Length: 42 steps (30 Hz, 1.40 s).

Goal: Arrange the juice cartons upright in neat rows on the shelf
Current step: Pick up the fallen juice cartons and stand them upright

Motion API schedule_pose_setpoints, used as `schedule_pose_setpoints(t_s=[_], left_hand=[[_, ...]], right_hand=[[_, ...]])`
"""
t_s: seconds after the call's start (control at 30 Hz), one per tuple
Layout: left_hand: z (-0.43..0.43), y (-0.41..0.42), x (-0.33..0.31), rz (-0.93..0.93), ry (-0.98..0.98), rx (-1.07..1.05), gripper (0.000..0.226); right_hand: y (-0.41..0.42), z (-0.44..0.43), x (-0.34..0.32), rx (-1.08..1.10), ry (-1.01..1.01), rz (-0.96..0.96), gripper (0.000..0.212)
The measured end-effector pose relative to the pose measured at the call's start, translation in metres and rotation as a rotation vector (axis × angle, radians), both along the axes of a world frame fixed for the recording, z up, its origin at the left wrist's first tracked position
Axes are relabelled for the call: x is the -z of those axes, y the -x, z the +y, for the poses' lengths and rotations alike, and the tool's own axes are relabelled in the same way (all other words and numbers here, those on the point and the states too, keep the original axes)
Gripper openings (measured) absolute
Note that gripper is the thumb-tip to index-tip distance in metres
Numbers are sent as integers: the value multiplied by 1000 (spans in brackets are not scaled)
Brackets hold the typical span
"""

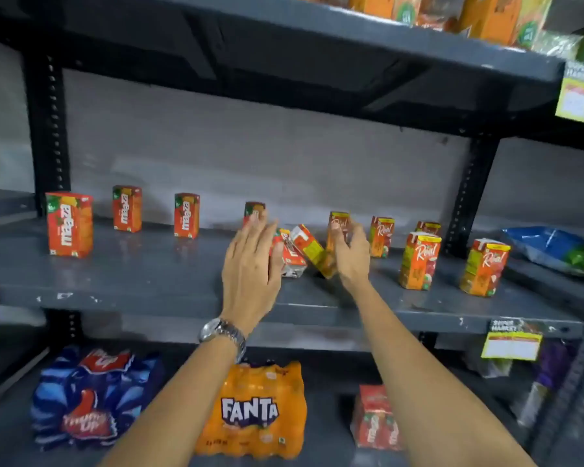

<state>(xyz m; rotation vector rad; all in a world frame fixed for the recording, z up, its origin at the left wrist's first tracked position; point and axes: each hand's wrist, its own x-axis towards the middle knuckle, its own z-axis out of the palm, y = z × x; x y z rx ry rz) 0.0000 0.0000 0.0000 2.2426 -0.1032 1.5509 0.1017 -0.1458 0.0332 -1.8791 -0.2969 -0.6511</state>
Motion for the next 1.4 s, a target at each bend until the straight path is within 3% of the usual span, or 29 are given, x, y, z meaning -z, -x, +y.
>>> schedule_pose_setpoints(t_s=[0.07,0.2,0.3,0.4,0.5,0.6,0.73,0.87,1.07,1.4], left_hand=[[-7,3,14,-32,-45,27,40],[-14,4,53,-44,-311,-28,36],[-7,3,66,-5,-465,-115,38],[-7,3,70,4,-486,-149,39],[-9,1,70,-27,-467,-169,37],[-9,2,70,-42,-456,-175,36],[-11,3,70,0,-445,-166,37],[-11,4,70,37,-438,-172,38],[-12,8,68,57,-426,-155,37],[-12,8,68,66,-447,-176,41]], right_hand=[[-7,-5,5,-175,-62,144,75],[-14,-13,4,-428,6,344,54],[-13,-20,1,-460,99,347,46],[-10,-31,-2,-471,187,327,54],[-6,-40,-6,-419,244,312,62],[8,-44,-1,-305,229,197,56],[40,-43,10,13,148,-1,57],[66,-36,18,192,42,-63,60],[76,-38,19,240,-90,-25,58],[62,-49,18,233,-30,-32,59]])
